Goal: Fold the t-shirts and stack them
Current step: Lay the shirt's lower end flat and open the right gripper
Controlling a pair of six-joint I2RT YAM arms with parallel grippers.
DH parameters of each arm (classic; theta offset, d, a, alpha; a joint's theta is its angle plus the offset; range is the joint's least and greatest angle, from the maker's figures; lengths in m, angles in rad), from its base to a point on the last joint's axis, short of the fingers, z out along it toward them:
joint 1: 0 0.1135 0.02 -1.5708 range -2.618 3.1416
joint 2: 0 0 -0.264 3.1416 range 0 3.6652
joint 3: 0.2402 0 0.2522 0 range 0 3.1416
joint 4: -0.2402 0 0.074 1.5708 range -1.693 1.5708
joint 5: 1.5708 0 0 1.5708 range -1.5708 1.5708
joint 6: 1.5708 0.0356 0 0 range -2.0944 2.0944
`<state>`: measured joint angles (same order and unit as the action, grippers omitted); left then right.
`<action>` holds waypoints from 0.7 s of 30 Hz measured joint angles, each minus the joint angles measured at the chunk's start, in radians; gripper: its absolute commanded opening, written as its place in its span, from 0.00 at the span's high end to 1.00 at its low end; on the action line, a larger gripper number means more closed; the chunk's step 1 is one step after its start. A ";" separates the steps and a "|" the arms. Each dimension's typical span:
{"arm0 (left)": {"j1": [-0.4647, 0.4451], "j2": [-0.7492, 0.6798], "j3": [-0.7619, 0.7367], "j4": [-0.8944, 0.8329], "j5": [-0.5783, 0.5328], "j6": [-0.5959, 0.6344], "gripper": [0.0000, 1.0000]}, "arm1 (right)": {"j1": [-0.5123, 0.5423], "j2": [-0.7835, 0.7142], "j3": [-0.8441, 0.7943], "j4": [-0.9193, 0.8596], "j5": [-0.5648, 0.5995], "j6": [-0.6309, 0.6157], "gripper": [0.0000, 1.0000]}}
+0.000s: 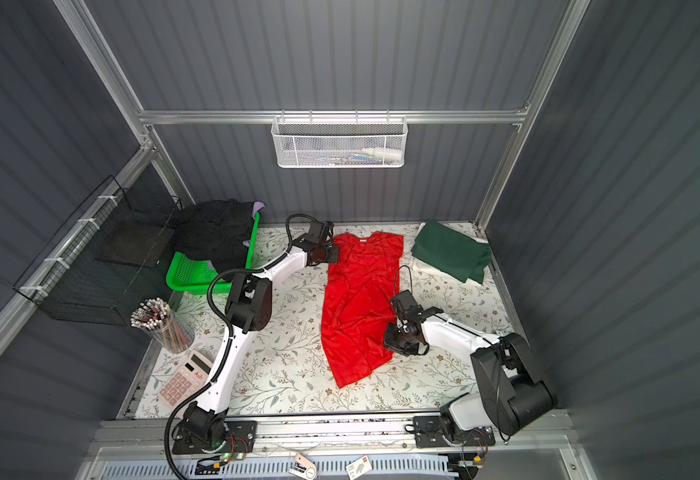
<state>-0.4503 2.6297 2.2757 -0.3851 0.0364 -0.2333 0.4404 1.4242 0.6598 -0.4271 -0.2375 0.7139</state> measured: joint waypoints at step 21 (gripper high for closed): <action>0.090 0.051 0.079 0.015 -0.066 -0.113 0.79 | 0.108 -0.111 -0.150 0.112 -0.145 0.133 0.72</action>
<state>-0.3603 2.6804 2.3543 -0.3702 -0.0299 -0.3462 0.5488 1.3132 0.5098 -0.3149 -0.3820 0.8467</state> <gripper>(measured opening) 0.054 0.250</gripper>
